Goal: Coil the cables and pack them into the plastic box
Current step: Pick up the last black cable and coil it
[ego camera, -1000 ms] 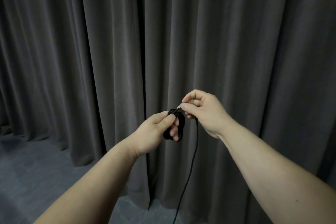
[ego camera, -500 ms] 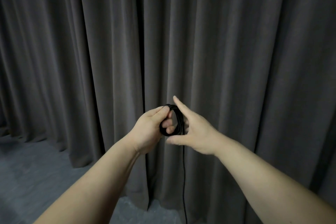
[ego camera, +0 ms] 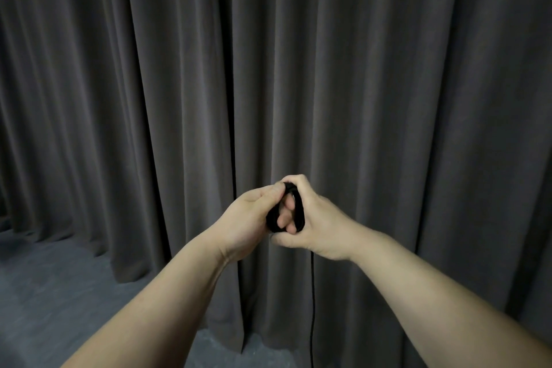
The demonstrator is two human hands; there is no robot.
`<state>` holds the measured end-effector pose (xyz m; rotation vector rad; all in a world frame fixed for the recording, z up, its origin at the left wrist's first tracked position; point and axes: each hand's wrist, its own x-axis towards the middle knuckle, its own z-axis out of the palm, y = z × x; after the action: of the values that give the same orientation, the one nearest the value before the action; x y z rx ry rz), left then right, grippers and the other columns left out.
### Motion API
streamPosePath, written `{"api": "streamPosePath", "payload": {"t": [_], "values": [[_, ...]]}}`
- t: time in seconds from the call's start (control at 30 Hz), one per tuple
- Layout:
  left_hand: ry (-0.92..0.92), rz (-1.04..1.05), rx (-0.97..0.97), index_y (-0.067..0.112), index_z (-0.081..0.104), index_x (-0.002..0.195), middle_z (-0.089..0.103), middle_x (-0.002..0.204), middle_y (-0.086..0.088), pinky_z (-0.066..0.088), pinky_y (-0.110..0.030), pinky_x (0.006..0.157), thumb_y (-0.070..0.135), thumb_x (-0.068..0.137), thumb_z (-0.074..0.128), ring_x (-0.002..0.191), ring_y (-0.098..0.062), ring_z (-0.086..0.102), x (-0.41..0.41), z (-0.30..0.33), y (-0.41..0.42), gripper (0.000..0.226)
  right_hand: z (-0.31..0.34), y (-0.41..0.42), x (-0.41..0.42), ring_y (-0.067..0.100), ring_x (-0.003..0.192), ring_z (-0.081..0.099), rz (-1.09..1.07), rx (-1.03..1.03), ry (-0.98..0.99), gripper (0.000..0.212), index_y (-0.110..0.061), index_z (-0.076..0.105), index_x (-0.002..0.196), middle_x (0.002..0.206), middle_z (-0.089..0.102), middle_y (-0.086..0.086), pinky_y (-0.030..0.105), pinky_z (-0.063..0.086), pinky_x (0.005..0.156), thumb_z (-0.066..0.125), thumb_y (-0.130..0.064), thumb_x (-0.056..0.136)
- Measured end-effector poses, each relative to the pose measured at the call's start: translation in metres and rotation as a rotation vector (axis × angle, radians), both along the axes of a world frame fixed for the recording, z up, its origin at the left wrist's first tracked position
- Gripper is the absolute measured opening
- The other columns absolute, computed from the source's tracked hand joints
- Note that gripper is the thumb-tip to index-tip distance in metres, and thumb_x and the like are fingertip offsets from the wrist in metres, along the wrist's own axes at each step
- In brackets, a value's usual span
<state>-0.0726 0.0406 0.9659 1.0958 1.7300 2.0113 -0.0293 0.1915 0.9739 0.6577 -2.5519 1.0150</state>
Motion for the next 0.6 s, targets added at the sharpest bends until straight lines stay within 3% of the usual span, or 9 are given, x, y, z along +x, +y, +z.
{"api": "streamPosePath", "payload": {"t": [0.17,0.33,0.43,0.53,0.6], "values": [[0.064,-0.060,0.003,0.008,0.047,0.079,0.043,0.064,-0.002,0.044,-0.026,0.069,0.028,0.092,0.044,0.064,-0.016,0.048,-0.002,-0.001,-0.003,0.024,-0.003,0.000,-0.005,0.001,0.070,0.055,-0.006,-0.034,-0.004,0.063,-0.032,0.034,0.116,0.072,0.058,-0.018,0.031,0.052,0.077,0.078,-0.027,0.070],[0.180,0.163,0.098,0.013,0.042,0.073,0.042,0.064,0.002,0.040,-0.026,0.070,0.028,0.094,0.041,0.064,-0.014,0.043,-0.007,-0.007,0.003,0.026,-0.009,0.002,-0.017,0.010,0.085,0.062,-0.120,-0.037,-0.054,0.092,-0.044,0.016,0.138,0.093,0.061,-0.011,0.029,0.053,0.079,0.075,-0.028,0.070],[0.192,0.281,0.201,0.013,0.040,0.075,0.042,0.062,0.005,0.042,-0.023,0.069,0.027,0.095,0.041,0.062,-0.013,0.044,-0.012,-0.004,-0.001,0.024,-0.023,0.003,-0.016,0.009,0.074,0.057,-0.182,-0.020,-0.078,0.066,-0.034,0.025,0.131,0.092,0.058,-0.005,0.028,0.050,0.076,0.061,-0.014,0.079],[0.093,0.377,0.325,0.014,0.039,0.076,0.040,0.059,0.007,0.040,-0.022,0.067,0.017,0.103,0.039,0.058,-0.010,0.043,-0.015,0.002,-0.005,0.027,-0.038,0.003,-0.010,0.015,0.070,0.064,-0.210,-0.122,-0.075,0.036,-0.031,0.038,0.103,0.083,0.059,0.000,0.033,0.054,0.075,0.048,-0.002,0.085],[0.002,0.379,0.416,0.015,0.038,0.075,0.038,0.058,0.005,0.039,-0.024,0.067,0.012,0.105,0.033,0.056,-0.010,0.042,-0.015,0.004,-0.007,0.030,-0.043,0.002,-0.009,0.013,0.061,0.064,-0.266,-0.223,-0.044,0.030,-0.031,0.045,0.089,0.076,0.061,0.000,0.033,0.054,0.066,0.048,-0.002,0.089]]}}
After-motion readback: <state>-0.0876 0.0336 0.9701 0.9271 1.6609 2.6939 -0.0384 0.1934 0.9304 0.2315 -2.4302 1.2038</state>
